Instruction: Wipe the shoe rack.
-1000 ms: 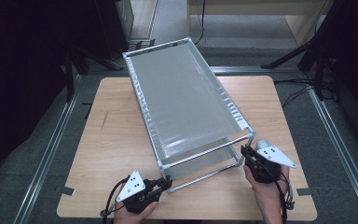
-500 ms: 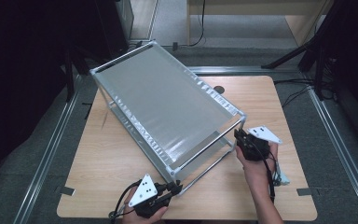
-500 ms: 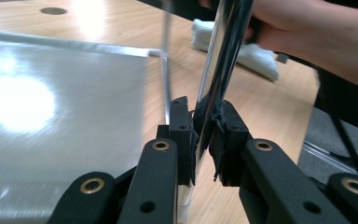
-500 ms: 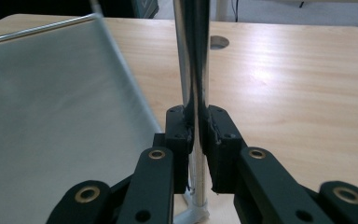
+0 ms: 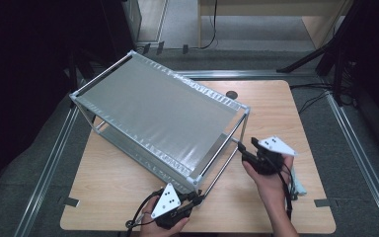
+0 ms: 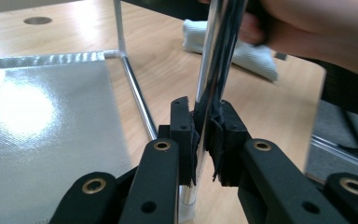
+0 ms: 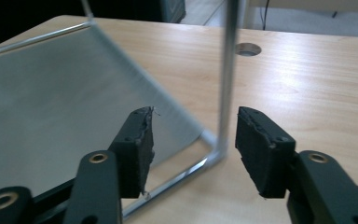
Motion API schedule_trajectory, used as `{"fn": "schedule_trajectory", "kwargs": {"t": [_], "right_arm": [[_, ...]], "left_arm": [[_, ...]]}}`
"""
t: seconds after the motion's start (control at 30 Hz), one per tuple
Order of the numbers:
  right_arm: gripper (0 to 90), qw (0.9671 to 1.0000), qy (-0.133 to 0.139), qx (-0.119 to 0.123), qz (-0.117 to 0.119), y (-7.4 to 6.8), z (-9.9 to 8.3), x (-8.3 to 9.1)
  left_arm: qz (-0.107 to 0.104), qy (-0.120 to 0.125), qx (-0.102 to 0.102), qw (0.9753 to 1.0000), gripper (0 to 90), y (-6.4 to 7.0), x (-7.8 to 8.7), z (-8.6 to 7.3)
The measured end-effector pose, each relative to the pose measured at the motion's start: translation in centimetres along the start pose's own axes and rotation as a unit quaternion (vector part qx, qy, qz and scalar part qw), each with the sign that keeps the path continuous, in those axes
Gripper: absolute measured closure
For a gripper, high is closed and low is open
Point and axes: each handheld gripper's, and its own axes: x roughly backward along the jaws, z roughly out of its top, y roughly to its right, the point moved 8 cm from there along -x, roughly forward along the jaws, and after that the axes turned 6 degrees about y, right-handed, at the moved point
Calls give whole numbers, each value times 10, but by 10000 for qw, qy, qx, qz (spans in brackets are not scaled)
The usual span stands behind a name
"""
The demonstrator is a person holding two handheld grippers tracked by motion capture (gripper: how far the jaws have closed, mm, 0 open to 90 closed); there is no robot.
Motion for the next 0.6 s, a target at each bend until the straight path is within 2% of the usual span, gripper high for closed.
{"fn": "schedule_trajectory", "kwargs": {"t": [0.07,0.1,0.13,0.17,0.2,0.23,0.37,0.4,0.43,0.47,0.5,0.53,0.57,0.6], "right_arm": [[417,9999,21,137,53,-9,-7,17],[417,9999,21,137,53,-9,-7,17],[379,9996,84,241,85,-16,-12,33],[379,9996,84,241,85,-16,-12,33],[330,9995,175,266,81,-20,-16,48],[330,9995,175,266,81,-20,-16,48],[265,9997,173,165,95,-22,-28,66],[247,9998,123,117,57,-19,-35,70],[247,9998,123,117,57,-19,-35,70],[249,9998,206,-50,-18,-16,-39,73],[244,9995,285,-117,-45,-16,-41,76],[229,9993,326,-179,-52,-16,-43,78],[210,9992,340,-225,-17,-18,-44,79],[189,9990,349,-262,58,-22,-45,79]], "left_arm": [[80,-1,-41,10000,809,-2,-9,3],[80,-1,-41,10000,809,-2,-9,3],[61,-23,-9,10000,809,-5,-18,7],[61,-23,-9,10000,808,-5,-18,7],[32,-43,5,10000,807,-8,-26,10],[32,-43,5,10000,807,-8,-26,10],[27,40,70,10000,794,-14,-33,12],[-23,165,109,9998,724,-15,-31,15],[-23,165,109,9998,667,-15,-31,15],[-48,299,129,9995,595,-17,-25,18],[-48,299,129,9995,538,-17,-25,18],[31,320,70,9995,469,-22,-16,21],[31,320,70,9995,406,-22,-16,21],[165,334,115,9992,360,-31,-3,21]]}}
